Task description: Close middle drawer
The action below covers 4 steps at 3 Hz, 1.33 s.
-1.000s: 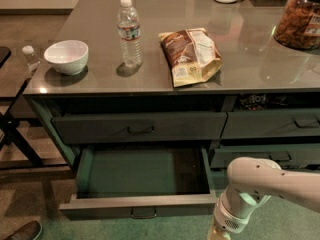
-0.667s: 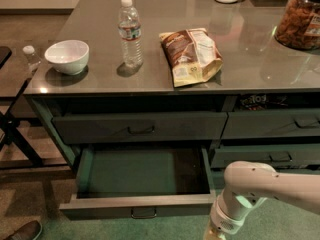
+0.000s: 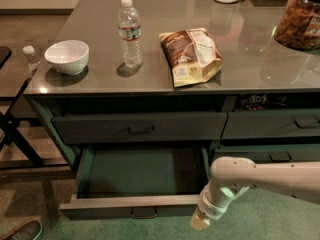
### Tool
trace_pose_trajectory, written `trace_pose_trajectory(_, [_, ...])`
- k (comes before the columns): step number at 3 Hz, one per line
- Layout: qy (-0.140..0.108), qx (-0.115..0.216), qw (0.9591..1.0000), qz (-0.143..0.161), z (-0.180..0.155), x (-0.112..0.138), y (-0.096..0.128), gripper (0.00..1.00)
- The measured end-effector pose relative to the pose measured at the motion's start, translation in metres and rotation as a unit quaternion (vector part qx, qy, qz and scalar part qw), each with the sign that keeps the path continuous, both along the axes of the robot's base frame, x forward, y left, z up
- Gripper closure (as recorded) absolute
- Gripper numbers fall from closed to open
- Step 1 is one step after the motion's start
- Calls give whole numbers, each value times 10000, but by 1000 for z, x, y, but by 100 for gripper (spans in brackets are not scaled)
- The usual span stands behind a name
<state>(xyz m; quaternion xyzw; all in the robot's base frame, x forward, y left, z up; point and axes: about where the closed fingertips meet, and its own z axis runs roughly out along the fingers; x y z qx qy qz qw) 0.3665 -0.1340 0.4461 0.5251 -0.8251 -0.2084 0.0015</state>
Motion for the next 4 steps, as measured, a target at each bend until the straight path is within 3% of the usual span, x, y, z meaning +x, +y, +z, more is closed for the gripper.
trace_pose_trajectory(2, [-240,-230,9994,-66,-29,52,11,100])
trace_pose_trajectory(4, [-367,-147,9991,-167,-28,66,18,100])
